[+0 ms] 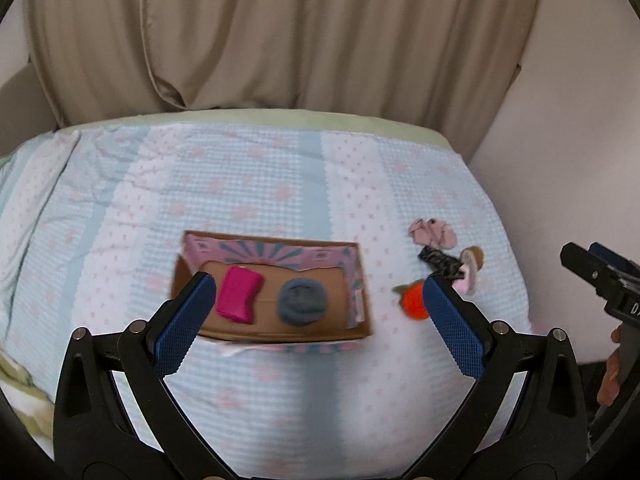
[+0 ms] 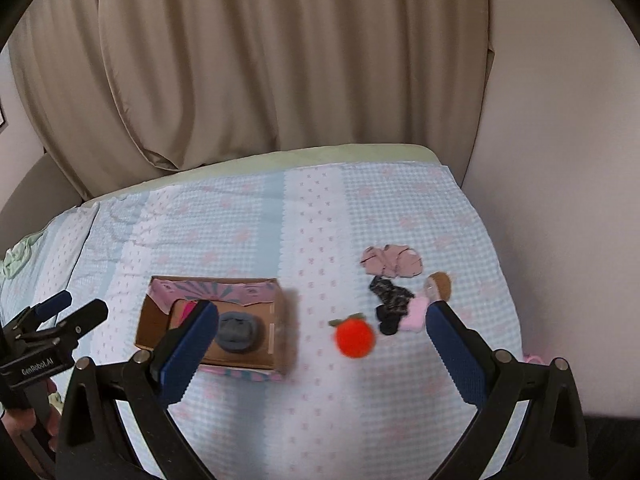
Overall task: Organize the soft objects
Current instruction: 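Move both tools back toward the orange pompom and black cloth, then grasp the orange pompom with the left tool while the right grasps the black cloth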
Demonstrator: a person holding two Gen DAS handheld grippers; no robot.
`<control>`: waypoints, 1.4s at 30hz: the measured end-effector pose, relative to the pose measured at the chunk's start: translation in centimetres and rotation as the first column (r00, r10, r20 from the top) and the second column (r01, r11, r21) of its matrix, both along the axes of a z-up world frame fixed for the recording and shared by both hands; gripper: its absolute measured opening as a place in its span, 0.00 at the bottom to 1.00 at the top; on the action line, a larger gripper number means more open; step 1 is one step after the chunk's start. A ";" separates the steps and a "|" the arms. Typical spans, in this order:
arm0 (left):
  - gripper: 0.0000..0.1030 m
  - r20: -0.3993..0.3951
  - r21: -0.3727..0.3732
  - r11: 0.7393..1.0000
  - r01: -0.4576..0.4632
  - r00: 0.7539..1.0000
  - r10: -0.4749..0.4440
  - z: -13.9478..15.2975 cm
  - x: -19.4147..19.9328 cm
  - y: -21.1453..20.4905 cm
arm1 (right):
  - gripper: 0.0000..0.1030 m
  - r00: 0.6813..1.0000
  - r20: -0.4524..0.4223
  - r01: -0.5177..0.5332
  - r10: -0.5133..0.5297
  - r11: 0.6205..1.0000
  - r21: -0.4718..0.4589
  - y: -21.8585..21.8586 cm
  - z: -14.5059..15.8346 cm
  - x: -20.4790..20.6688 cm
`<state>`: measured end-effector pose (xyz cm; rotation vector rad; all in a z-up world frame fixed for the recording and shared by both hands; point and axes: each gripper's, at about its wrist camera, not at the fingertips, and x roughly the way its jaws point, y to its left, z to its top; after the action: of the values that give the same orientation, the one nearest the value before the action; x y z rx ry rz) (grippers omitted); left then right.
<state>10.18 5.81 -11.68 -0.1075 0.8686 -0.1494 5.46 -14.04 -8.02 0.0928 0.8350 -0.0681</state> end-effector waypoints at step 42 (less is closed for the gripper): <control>0.80 -0.258 -0.014 1.000 0.021 0.966 -0.024 -31.7 10.4 -24.1 | 0.76 0.899 -0.289 -0.330 0.330 0.943 0.050 -14.4 -28.1 18.2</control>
<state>20.61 -18.29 -43.33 -0.1289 1.1294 -0.1639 23.66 -28.45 -36.11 -0.0635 1.1387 0.2450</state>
